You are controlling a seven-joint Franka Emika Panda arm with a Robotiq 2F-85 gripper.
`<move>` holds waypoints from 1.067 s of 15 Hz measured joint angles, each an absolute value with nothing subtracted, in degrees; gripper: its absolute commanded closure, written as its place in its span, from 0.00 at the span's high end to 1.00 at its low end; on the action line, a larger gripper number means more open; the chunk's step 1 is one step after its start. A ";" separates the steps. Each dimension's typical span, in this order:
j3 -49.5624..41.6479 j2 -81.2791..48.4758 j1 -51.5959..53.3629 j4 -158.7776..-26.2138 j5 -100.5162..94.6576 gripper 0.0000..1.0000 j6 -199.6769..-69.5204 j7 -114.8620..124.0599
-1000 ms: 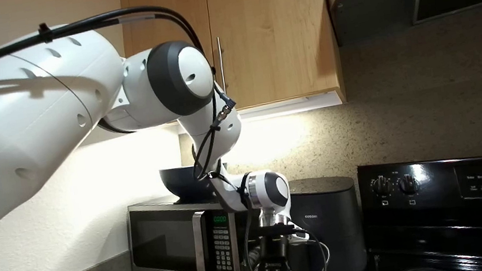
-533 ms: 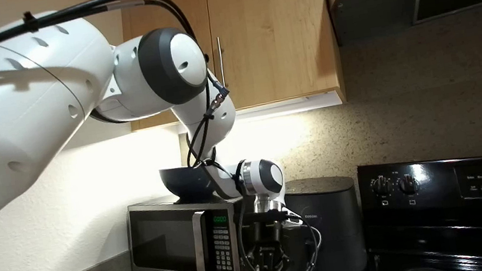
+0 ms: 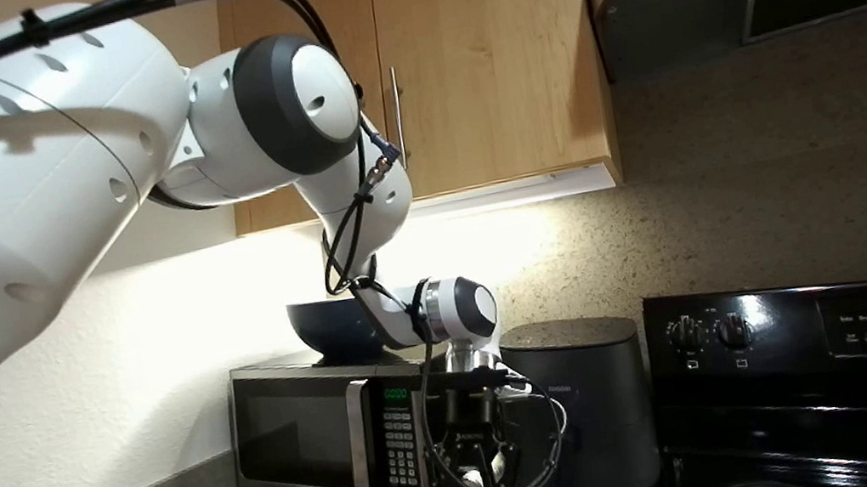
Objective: Put the green pack in the transparent bowl
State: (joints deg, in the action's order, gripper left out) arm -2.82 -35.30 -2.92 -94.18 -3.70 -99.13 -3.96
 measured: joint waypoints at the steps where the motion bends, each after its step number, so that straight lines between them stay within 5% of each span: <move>1: -2.76 -36.54 -2.93 -93.61 -3.85 0.92 -98.98 -5.16; 6: -2.61 -43.55 -2.94 -88.04 -5.44 0.97 -96.31 -9.15; 7: -2.62 -44.78 -2.96 -86.58 -5.82 0.75 -95.55 -9.57; 8: -2.62 -45.86 -2.98 -85.13 -6.15 0.75 -94.68 -10.02; 16: -2.38 -48.55 -3.20 -80.29 -7.74 0.22 -89.66 -15.11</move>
State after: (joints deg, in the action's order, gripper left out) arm -2.38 -48.55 -3.20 -80.29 -7.74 -89.66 -15.11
